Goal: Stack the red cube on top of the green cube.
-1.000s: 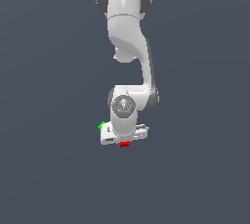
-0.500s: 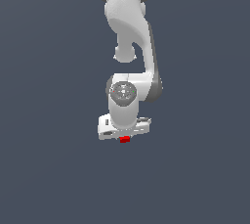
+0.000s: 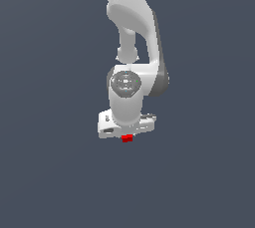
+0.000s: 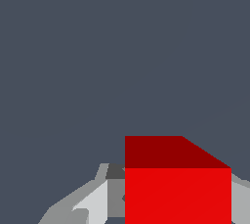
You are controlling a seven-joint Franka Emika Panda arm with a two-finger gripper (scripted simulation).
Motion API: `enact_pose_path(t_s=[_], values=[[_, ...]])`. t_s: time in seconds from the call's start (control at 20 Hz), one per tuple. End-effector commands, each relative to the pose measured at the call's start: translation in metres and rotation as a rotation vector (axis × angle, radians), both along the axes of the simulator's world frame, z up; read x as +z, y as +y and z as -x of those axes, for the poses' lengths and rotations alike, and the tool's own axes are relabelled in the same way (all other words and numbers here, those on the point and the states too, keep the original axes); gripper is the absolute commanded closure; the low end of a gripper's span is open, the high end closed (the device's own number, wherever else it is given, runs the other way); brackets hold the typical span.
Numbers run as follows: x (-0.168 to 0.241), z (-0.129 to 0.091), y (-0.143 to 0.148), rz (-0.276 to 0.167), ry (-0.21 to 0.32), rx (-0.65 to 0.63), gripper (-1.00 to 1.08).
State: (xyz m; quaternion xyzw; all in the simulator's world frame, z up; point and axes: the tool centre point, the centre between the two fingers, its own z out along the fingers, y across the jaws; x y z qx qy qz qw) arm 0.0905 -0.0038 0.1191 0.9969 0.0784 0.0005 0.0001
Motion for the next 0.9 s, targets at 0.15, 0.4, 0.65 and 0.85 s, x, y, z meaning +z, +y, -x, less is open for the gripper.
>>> enact_pose_path(t_s=[0.15,0.4,0.65,0.85], values=[[-0.001,0.001,-0.002,0.000,0.000,0.000,1.08],[-0.007,0.008,-0.012,0.000,0.000,0.000,1.08],[-0.019,0.024,-0.033,0.000,0.000,0.000,1.08],[-0.034,0.041,-0.059,0.000,0.001,0.000,1.08]])
